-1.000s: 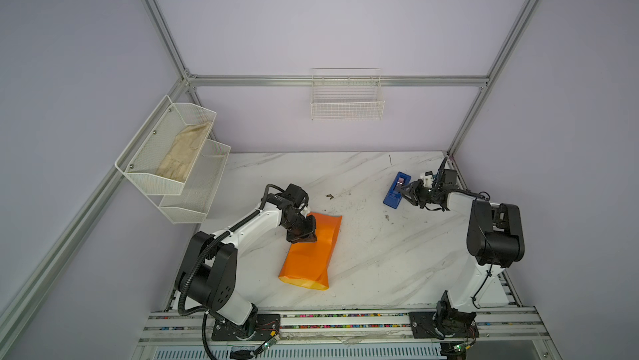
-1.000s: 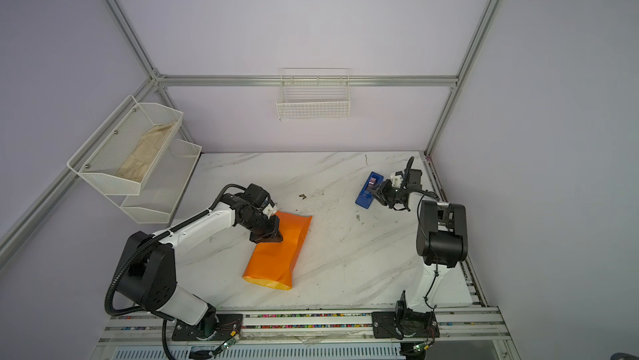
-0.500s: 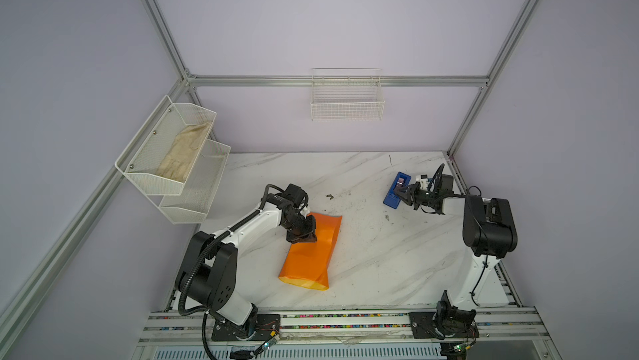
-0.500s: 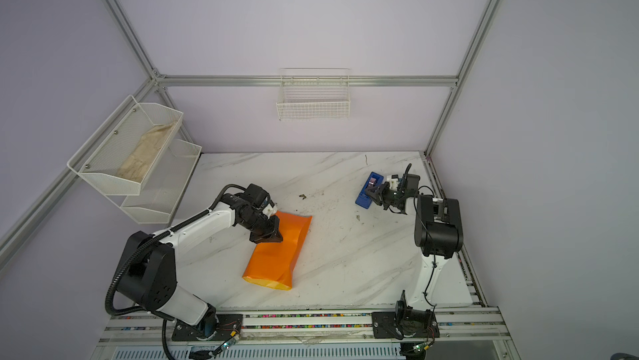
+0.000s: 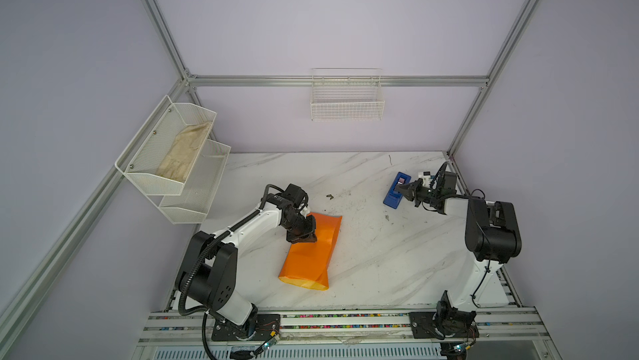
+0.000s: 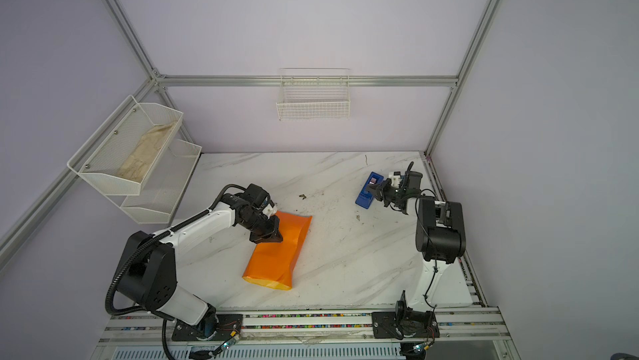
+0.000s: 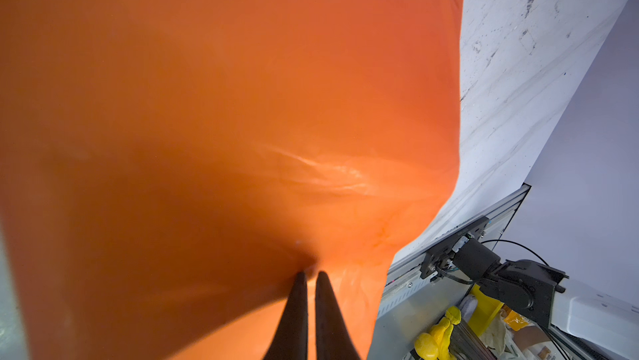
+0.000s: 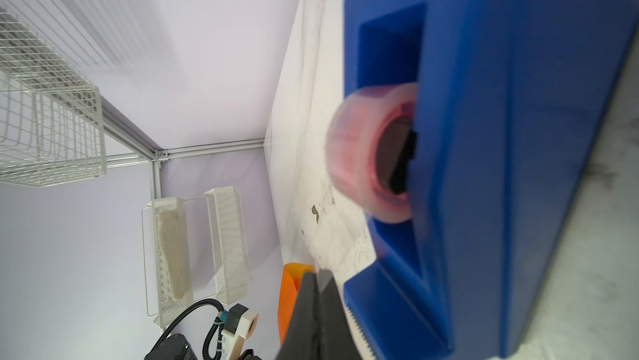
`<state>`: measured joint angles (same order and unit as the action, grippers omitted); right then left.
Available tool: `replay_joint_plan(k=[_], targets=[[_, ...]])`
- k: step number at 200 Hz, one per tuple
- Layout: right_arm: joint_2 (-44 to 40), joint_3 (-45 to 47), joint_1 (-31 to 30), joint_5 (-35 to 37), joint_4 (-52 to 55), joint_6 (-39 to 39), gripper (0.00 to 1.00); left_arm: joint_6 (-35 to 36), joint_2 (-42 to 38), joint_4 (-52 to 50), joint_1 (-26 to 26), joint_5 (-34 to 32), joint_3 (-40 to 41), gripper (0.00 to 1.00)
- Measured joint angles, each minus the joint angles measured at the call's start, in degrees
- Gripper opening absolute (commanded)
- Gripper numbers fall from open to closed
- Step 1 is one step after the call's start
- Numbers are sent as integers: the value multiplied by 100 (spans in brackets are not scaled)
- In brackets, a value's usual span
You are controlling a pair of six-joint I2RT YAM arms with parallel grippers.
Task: Wrap a gift box in wrapping paper
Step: Tear off the tape with the cutter.
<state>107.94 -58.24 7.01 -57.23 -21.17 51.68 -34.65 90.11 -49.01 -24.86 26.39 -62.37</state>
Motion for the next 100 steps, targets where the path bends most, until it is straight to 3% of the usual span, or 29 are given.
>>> replay_joint_plan(k=[60, 100], targets=[[-1062, 682, -341, 66, 219, 4, 0, 0, 0, -2, 0, 0, 0, 9], [-1069, 1121, -654, 247, 444, -205, 0, 0, 0, -2, 0, 0, 0, 9]])
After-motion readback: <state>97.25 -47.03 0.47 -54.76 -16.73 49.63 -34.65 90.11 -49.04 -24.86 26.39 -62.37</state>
